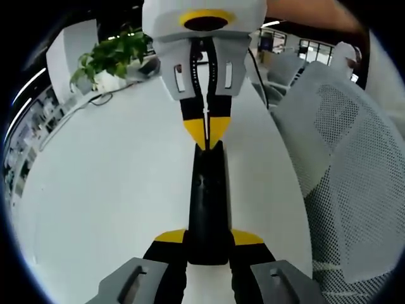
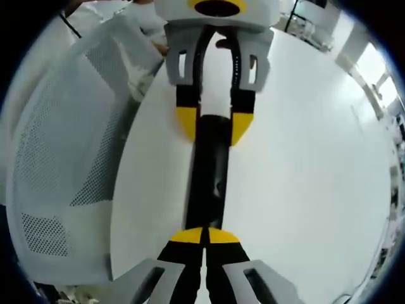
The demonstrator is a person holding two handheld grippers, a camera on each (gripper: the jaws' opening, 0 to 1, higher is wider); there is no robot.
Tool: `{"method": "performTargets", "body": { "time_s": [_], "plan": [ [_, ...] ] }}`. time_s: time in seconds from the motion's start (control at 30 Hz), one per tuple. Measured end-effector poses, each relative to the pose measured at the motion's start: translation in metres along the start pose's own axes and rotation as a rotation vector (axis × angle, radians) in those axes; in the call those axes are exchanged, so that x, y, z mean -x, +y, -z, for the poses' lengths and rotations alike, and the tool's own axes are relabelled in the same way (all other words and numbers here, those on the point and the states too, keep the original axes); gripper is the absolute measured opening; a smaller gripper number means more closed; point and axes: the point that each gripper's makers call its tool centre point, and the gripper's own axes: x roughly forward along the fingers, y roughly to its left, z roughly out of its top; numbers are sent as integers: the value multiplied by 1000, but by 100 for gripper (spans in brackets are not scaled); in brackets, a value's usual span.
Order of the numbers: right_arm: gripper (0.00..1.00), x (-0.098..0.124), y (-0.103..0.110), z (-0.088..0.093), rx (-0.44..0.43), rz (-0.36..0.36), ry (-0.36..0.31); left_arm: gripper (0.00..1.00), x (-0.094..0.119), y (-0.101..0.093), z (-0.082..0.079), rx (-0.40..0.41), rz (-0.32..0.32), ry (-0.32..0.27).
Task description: Press the specified remote control buttons in sequence, fully releasing each button before pressing the next.
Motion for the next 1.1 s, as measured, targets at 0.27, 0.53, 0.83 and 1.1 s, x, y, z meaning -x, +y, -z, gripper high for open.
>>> {"method": "performTargets", "body": {
  "time_s": [0.27,0.53,0.83,1.1],
  "plan": [
    [0,0,1,1,6,5,10,25,0,0,0,-1,0,1],
    [0,0,-1,0,7,8,11,25,0,1,0,0,2,-2],
    [0,2,0,1,5,13,5,25,0,1,0,-3,3,-1],
    [0,4,0,2,-1,15,-1,25,-1,1,0,-5,3,1]
  ]
}}
